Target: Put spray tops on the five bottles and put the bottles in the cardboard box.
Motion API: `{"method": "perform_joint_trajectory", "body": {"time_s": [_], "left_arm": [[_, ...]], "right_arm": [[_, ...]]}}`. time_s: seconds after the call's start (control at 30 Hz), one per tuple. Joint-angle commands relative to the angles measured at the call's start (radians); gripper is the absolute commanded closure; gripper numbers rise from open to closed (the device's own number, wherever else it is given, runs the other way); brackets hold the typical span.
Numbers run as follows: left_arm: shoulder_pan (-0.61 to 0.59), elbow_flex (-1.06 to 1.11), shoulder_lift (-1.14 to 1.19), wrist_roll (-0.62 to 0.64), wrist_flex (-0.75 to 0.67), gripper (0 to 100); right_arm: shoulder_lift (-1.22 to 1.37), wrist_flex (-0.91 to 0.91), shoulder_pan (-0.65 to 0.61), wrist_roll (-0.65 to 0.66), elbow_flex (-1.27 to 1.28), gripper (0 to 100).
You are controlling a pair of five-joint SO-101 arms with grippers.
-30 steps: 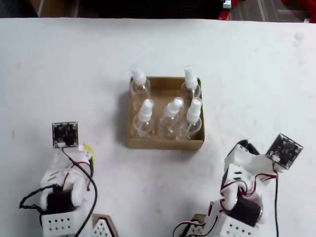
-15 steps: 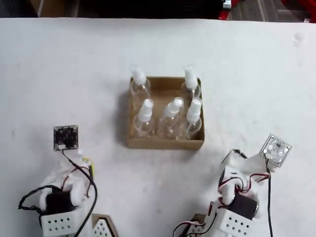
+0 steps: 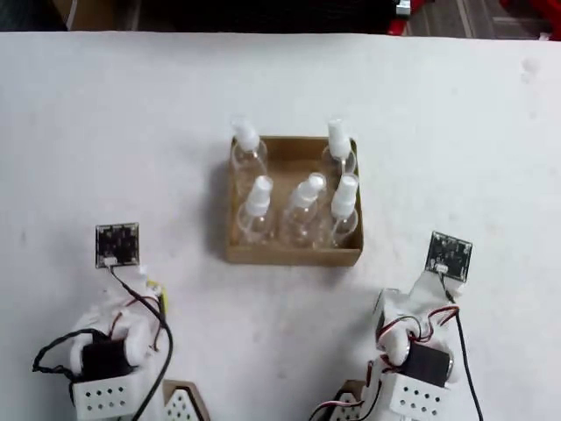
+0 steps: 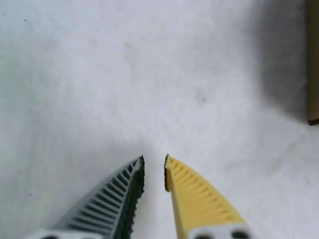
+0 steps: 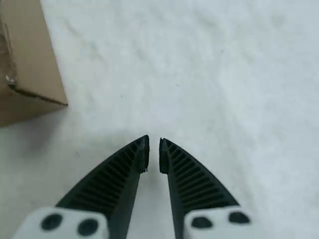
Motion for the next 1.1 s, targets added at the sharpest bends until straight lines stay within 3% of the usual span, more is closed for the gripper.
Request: {"method": "perform_joint_trajectory", "body": {"time_s": [0.0,0.2,1.07], "left_arm": [[-0.004,0.000,-0.005,0.011,0.002,93],[-0.005,0.000,-0.005,0.009,0.002,92],[-0.008,0.000,-0.005,0.009,0.002,93]], "right_arm": [[-0.002,0.013,-0.070,0.015,0.006,98.2],[-0.002,0.013,-0.197,0.015,0.008,98.1],[-0.002,0.013,-0.199,0.015,0.008,98.1]]}}
